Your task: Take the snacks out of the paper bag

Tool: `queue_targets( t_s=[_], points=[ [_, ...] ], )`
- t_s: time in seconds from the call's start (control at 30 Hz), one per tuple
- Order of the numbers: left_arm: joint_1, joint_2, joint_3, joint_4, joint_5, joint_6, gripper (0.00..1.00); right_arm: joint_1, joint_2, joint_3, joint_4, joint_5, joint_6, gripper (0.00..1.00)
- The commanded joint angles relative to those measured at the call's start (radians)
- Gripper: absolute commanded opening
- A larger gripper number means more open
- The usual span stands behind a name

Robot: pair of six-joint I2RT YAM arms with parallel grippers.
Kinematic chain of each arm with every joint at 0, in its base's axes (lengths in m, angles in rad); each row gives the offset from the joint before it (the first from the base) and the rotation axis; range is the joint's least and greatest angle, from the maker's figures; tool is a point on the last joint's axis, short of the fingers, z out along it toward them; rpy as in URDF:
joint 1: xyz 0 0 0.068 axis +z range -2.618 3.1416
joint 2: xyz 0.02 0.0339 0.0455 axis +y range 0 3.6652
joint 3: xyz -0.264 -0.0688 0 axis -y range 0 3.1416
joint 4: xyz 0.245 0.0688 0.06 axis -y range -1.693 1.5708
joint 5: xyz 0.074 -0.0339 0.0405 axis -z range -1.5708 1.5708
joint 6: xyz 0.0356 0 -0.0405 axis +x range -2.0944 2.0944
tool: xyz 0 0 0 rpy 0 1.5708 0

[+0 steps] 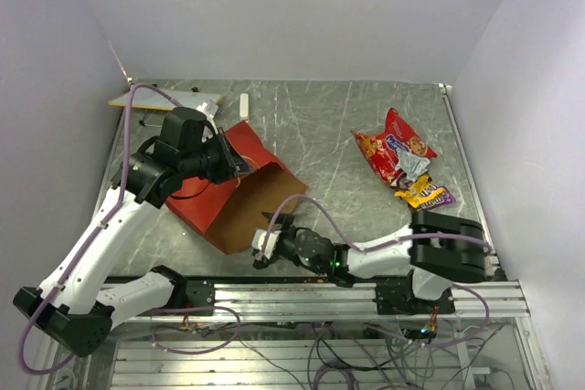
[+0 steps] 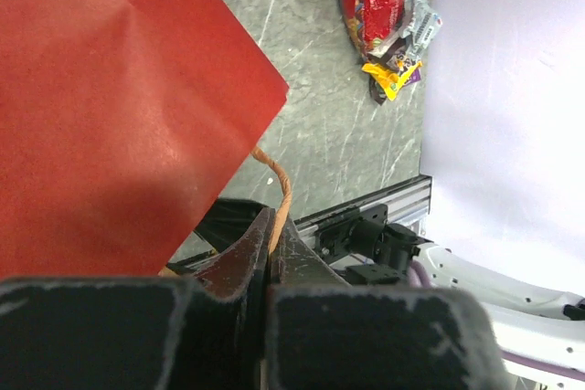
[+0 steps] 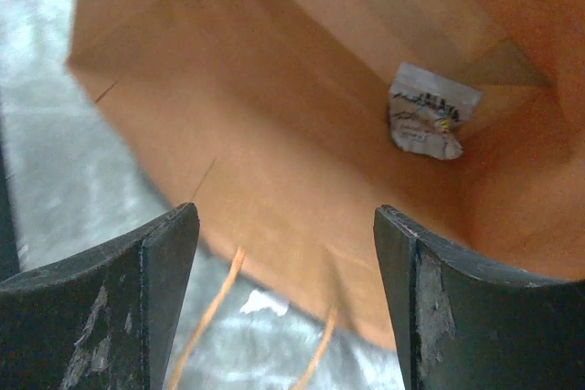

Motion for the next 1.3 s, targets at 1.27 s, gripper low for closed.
queue_targets(
  t_s=[1.27],
  points=[
    [-0.004, -0.082, 0.102, -0.073, 0.037, 0.008, 0.07, -0.276, 0.692, 0.651, 0.038, 0.306, 0.498, 0.76]
  ],
)
